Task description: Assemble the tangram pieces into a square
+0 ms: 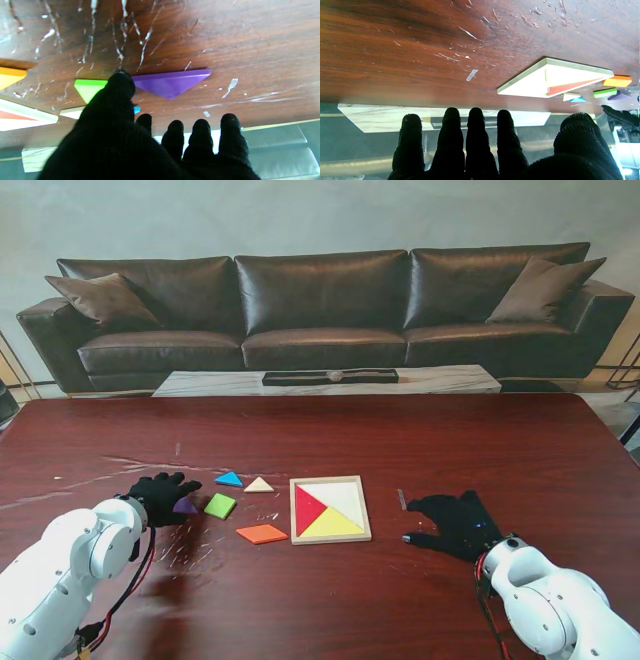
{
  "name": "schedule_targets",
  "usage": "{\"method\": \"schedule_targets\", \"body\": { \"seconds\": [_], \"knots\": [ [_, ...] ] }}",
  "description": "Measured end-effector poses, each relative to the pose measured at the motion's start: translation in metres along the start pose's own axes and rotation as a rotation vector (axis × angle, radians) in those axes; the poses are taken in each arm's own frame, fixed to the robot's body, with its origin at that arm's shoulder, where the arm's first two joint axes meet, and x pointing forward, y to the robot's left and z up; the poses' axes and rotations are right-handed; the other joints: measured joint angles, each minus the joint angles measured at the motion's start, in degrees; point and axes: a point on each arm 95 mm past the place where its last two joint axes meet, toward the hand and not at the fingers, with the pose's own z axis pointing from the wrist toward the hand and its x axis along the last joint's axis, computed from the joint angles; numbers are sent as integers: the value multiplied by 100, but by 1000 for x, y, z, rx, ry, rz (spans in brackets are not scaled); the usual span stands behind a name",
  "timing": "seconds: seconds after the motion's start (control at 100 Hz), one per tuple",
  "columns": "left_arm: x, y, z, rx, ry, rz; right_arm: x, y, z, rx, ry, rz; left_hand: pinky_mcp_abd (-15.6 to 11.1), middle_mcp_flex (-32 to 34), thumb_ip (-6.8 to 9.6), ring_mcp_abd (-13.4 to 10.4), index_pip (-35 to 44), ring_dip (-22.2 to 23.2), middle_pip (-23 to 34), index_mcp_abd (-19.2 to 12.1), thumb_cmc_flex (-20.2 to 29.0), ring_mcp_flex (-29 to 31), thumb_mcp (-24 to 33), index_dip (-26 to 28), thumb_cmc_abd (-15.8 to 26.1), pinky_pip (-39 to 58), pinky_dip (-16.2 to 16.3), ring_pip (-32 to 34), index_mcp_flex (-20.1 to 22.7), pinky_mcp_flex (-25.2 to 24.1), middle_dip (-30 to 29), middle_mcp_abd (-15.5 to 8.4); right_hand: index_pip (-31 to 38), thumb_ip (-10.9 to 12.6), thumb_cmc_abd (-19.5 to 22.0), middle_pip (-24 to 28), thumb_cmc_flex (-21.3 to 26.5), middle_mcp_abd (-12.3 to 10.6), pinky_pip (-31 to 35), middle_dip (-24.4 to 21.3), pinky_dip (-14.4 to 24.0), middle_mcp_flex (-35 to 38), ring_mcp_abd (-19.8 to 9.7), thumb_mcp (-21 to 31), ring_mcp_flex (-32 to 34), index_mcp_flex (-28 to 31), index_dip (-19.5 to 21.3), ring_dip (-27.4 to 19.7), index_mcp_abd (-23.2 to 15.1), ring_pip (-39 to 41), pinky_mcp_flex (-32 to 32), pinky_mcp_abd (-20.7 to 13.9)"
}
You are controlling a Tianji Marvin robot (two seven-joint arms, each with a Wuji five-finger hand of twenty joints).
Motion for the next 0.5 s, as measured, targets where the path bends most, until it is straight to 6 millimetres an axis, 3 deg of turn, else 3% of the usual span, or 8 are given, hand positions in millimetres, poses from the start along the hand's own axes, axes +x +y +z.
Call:
{"method": "schedule_targets", "body": {
  "seconds": [0.5],
  "knots": [
    [-14,8,20,-22,-14,-19,-1,-6,2,10,1,26,4,5,0,141,209,1,167,36,-14,91,303,133,-105,392,-22,245,0,147,275,17,12,0,0,0,0,0,-1,0,-9,1,0,1,0,1,0,0,-1,0,0,53]
  ]
}}
